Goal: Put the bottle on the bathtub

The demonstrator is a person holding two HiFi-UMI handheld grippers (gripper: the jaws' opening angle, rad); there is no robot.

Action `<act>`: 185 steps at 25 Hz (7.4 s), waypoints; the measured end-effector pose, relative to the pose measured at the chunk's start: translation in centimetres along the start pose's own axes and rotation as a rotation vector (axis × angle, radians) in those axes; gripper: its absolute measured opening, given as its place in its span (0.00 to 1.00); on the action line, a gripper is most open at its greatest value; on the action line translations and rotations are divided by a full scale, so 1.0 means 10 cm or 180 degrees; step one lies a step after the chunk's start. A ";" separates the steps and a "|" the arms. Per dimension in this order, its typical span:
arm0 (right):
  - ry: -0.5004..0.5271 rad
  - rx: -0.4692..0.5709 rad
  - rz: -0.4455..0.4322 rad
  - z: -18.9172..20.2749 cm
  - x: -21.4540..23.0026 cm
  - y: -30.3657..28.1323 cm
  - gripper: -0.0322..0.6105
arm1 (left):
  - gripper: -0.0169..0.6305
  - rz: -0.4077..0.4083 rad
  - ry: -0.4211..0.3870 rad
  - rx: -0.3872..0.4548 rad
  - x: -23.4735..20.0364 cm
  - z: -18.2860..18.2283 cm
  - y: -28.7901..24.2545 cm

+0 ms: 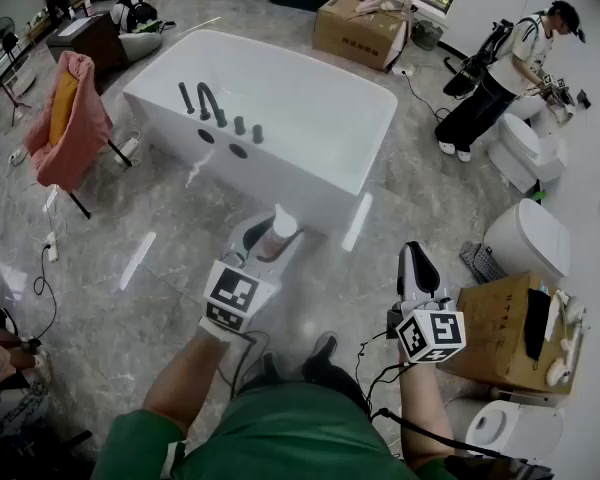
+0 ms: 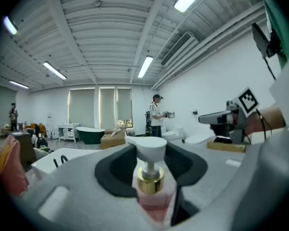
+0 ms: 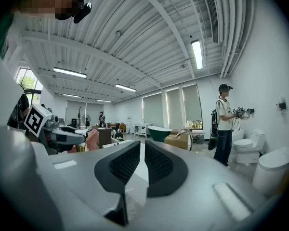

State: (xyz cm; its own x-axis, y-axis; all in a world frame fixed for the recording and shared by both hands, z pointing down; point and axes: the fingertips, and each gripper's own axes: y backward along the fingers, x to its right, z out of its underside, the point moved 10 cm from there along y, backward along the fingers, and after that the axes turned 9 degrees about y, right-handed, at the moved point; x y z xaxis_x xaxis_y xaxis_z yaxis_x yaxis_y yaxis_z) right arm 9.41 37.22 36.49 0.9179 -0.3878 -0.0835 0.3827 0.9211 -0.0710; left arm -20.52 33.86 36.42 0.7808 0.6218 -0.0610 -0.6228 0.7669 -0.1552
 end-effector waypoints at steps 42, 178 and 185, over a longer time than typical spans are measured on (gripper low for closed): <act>-0.0488 0.0168 -0.0640 0.17 1.58 -1.31 0.10 | 0.29 -0.0657 0.0349 0.0069 -0.24 -0.49 -1.35; -0.0641 -0.0625 0.0636 1.18 2.61 -4.29 0.11 | 0.32 -0.0034 0.0431 -0.1083 -2.84 1.08 -5.17; -0.0375 -0.0457 0.0629 0.82 2.56 -4.31 0.22 | 0.33 -0.0038 0.0543 -0.0759 -2.95 0.44 -4.92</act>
State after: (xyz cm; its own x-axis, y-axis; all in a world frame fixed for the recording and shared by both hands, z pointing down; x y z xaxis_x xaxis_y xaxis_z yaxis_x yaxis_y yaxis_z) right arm 17.33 -12.13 45.55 0.9824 -0.1868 0.0058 0.1840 0.9612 -0.2057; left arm -13.13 -21.52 50.23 0.7976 0.5618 -0.2195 -0.6000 0.7023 -0.3830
